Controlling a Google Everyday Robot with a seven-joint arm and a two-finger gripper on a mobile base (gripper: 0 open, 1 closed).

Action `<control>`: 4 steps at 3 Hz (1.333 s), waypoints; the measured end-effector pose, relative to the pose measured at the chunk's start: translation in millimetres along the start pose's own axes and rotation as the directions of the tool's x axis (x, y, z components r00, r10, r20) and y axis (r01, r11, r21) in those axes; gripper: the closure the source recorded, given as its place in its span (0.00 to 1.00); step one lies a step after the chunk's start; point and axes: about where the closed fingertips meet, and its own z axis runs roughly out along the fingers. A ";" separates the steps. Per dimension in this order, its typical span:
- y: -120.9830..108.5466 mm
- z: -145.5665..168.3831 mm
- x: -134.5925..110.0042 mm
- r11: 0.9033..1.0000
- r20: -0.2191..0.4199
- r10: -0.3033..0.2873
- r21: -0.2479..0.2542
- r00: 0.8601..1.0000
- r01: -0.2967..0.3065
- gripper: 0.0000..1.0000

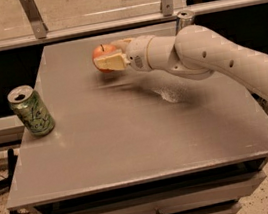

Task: Move apple near green can

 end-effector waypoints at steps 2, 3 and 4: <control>86.5 -40.2 -23.2 0.984 0.121 0.006 -0.179 0.993 0.016 1.00; 134.1 -36.0 -30.3 0.965 0.174 0.004 -0.260 0.985 0.042 1.00; 171.4 -28.8 -35.4 0.945 0.207 -0.005 -0.319 0.978 0.073 1.00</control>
Offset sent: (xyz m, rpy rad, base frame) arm -0.1469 0.0449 0.0508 0.1918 -0.1074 0.2935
